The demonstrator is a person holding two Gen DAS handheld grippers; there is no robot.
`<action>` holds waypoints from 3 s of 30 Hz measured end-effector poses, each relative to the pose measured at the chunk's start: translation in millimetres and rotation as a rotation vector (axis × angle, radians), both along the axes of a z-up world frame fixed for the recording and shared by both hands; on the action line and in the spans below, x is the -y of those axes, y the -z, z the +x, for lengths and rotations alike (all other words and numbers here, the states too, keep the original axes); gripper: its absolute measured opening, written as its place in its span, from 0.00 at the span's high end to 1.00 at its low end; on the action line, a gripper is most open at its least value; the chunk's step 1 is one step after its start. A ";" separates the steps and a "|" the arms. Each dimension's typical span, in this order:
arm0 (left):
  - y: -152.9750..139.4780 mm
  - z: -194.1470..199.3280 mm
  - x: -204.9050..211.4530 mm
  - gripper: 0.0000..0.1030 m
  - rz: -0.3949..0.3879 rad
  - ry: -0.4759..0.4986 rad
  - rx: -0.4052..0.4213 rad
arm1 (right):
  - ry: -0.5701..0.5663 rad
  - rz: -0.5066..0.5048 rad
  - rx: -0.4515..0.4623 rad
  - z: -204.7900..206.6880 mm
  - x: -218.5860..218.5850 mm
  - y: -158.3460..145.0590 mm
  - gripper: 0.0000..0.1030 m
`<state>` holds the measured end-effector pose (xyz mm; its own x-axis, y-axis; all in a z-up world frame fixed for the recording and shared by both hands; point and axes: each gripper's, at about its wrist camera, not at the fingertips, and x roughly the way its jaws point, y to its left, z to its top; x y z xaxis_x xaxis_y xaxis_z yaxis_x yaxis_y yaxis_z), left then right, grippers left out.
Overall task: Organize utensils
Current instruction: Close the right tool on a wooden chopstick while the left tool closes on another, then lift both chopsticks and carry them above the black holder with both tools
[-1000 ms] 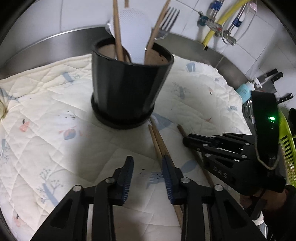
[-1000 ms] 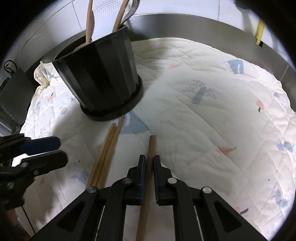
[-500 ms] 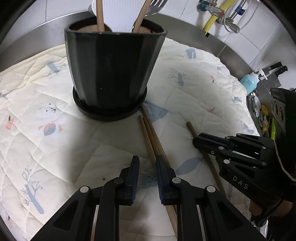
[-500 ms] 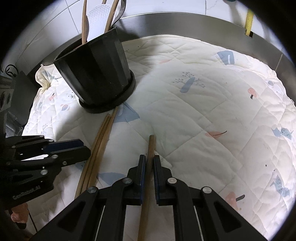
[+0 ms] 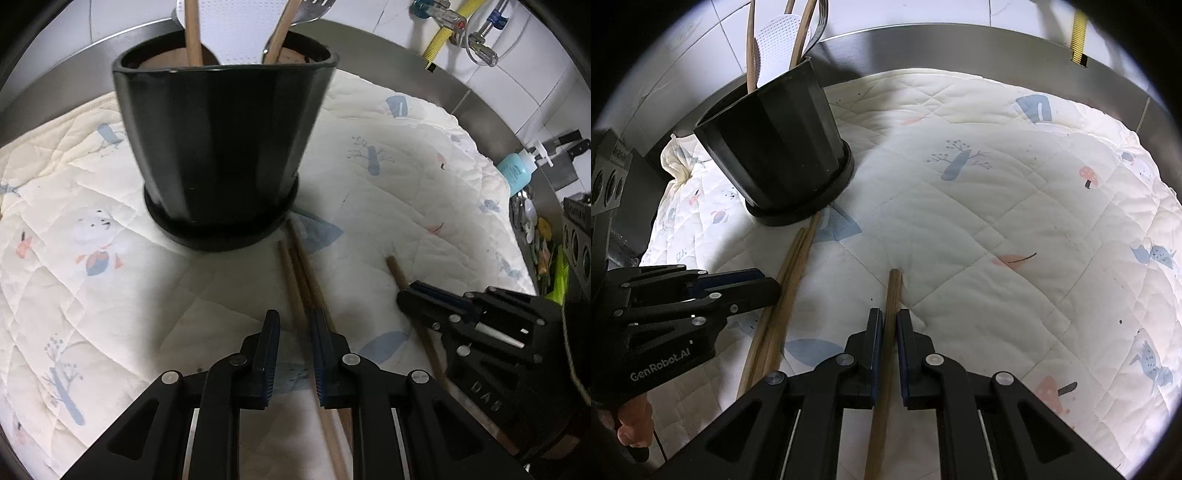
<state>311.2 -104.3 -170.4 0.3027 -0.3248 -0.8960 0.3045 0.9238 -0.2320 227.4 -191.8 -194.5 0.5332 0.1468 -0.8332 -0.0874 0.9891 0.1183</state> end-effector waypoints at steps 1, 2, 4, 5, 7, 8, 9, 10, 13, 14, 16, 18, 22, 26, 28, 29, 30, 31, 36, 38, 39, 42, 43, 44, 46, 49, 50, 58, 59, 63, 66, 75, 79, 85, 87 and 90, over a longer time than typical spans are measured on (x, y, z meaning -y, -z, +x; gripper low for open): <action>0.2 0.2 2.6 0.82 0.007 0.002 0.002 | -0.001 0.000 0.000 0.0 -0.3 -0.1 0.90; -0.3 -0.1 5.1 0.83 0.019 0.006 0.010 | 0.000 0.001 -0.001 0.2 -0.1 -0.2 0.90; -0.5 -0.1 8.0 0.85 0.028 0.012 0.019 | -0.001 0.006 -0.002 0.3 0.6 -0.4 0.90; -0.3 -0.2 7.9 0.86 0.029 0.011 0.021 | -0.001 0.007 -0.002 0.4 0.8 -0.5 0.90; 0.2 0.2 5.5 0.91 0.036 0.007 0.028 | 0.000 0.011 -0.002 0.2 1.3 -0.7 0.90; 3.3 1.4 3.8 0.92 0.040 0.010 0.014 | 0.000 0.011 -0.002 0.1 1.5 -0.7 0.90; 3.0 0.6 2.0 0.92 0.031 0.014 0.020 | -0.002 0.011 -0.002 0.2 1.6 -0.7 0.90; 3.5 0.0 2.3 0.92 0.034 0.020 0.024 | -0.004 0.011 -0.002 0.4 1.6 -0.7 0.90; 4.2 -0.4 6.4 0.92 0.055 0.030 0.030 | -0.005 0.016 -0.003 0.9 2.4 -0.8 0.90; 4.2 0.1 7.6 0.92 0.059 0.027 0.028 | -0.004 0.015 -0.002 1.2 2.4 -0.8 0.90; 4.4 1.6 7.4 0.92 0.055 0.020 0.020 | -0.002 0.015 -0.001 2.2 2.4 -1.4 0.90; 4.4 3.5 6.5 0.92 0.051 0.018 0.012 | 0.000 0.017 -0.003 4.7 2.2 -1.9 0.90; 5.5 6.6 4.6 0.92 0.033 0.011 0.009 | 0.000 0.020 -0.004 9.4 1.9 -2.5 0.90; 4.8 4.8 2.6 0.93 0.022 0.018 0.024 | 0.000 0.031 -0.012 11.4 3.1 -3.1 0.90; 4.4 4.5 -1.5 0.93 -0.001 0.006 0.019 | 0.000 0.032 -0.010 10.2 3.2 -3.4 0.90; 3.6 3.8 -4.9 0.93 -0.016 0.001 0.018 | 0.001 0.036 -0.007 9.1 3.5 -3.7 0.90; 2.3 3.0 -7.4 0.94 -0.029 -0.003 0.019 | 0.003 0.042 -0.004 7.0 3.9 -4.1 0.91; 0.4 1.9 -9.6 0.94 -0.037 -0.004 0.023 | 0.003 0.043 -0.003 5.8 4.8 -4.5 0.91; -17.3 -6.3 -13.3 0.94 -0.071 0.001 0.064 | -0.002 0.053 0.037 -4.1 8.4 -16.0 0.91; -27.5 -11.5 -15.4 0.94 -0.082 0.005 0.085 | -0.007 0.055 0.056 -6.9 8.7 -22.4 0.91; -32.1 -13.8 -16.7 0.94 -0.086 0.006 0.094 | -0.012 0.058 0.074 -9.9 8.6 -28.1 0.91; -49.3 -21.6 -25.5 0.94 -0.105 -0.003 0.130 | -0.026 0.060 0.116 -16.0 9.8 -41.3 0.91; -56.0 -24.2 -29.9 0.94 -0.113 -0.009 0.142 | -0.031 0.057 0.134 -18.9 9.4 -47.0 0.91; -63.1 -27.0 -34.6 0.94 -0.123 -0.017 0.156 | -0.037 0.055 0.150 -21.7 9.0 -52.4 0.91; -76.3 -32.0 -42.7 0.95 -0.139 -0.027 0.179 | -0.048 0.059 0.182 -27.0 7.8 -61.9 0.91; -95.8 -38.8 -54.4 0.95 -0.146 -0.036 0.223 | -0.060 0.060 0.225 -34.9 6.6 -75.7 0.91; -101.8 -41.3 -58.8 0.95 -0.148 -0.040 0.236 | -0.065 0.060 0.240 -38.3 7.2 -80.5 0.91; -147.9 -48.9 -87.1 0.95 -0.175 -0.095 0.330 | -0.079 0.060 0.350 -46.9 5.3 -116.2 0.91; -153.9 -48.9 -89.5 0.95 -0.176 -0.100 0.344 | -0.081 0.062 0.361 -46.5 4.9 -120.2 0.91; -172.8 -45.4 -92.7 0.95 -0.182 -0.112 0.383 | -0.083 0.064 0.403 -45.0 3.7 -132.9 0.91; -189.7 -41.5 -98.0 0.95 -0.198 -0.125 0.413 | -0.078 0.071 0.430 -43.0 2.6 -140.9 0.91; -230.2 -24.2 -95.5 0.95 -0.221 -0.124 0.492 | -0.088 0.062 0.502 -31.6 -7.8 -174.5 0.91; -250.6 -19.4 -94.6 0.96 -0.218 -0.108 0.533 | -0.098 0.051 0.539 -25.7 -13.1 -194.9 0.91; -263.6 -13.0 -93.9 0.96 -0.211 -0.092 0.565 | -0.106 0.031 0.575 -19.0 -20.7 -214.3 0.91; -258.8 -10.4 -95.0 0.96 -0.215 -0.093 0.552 | -0.107 0.030 0.577 -17.7 -22.2 -215.5 0.91; -245.1 -6.4 -94.6 0.96 -0.197 -0.093 0.522 | -0.114 0.029 0.569 -15.4 -24.7 -213.6 0.91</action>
<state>304.8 -9.7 74.7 0.7249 -0.4219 -0.5446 0.3449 0.9066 -0.2433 212.0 -167.1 19.2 0.8758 0.2476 -0.4144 -0.2505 0.9669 0.0484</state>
